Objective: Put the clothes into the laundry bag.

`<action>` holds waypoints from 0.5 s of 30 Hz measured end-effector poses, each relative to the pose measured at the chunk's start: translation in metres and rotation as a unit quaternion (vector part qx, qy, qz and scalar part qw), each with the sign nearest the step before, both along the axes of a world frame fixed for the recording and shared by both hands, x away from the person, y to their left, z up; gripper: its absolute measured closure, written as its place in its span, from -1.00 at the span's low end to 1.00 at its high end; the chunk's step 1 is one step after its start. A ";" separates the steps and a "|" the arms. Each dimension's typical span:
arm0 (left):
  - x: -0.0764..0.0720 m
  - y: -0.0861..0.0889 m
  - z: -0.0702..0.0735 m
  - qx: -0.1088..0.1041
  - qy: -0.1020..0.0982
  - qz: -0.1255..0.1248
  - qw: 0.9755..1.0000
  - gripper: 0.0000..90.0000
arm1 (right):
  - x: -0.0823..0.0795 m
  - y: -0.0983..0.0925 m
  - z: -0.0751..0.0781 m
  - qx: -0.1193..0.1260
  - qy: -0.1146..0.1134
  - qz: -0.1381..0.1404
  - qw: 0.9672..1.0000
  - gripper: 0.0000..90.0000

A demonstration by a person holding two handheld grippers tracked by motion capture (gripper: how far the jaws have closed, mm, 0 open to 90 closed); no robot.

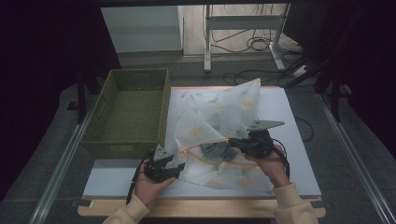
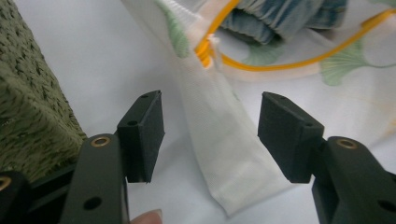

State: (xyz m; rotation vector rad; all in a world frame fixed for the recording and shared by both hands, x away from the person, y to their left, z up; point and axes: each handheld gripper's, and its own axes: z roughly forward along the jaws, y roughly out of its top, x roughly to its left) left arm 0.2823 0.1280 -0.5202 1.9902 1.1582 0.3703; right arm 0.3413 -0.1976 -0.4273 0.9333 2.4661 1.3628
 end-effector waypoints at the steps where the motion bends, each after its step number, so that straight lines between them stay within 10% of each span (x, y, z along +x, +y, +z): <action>1: 0.003 0.000 -0.001 -0.004 0.003 0.000 1.000 -0.07 | 0.000 0.000 0.000 0.000 0.000 0.000 1.000 0.99; 8: 0.009 -0.005 -0.006 -0.003 0.012 -0.005 1.000 0.12 | 0.000 0.000 -0.001 0.000 0.001 0.001 1.000 0.99; 15: 0.010 -0.005 -0.004 -0.008 0.022 -0.017 1.000 0.79 | 0.000 0.001 -0.001 0.000 0.001 0.001 1.000 0.99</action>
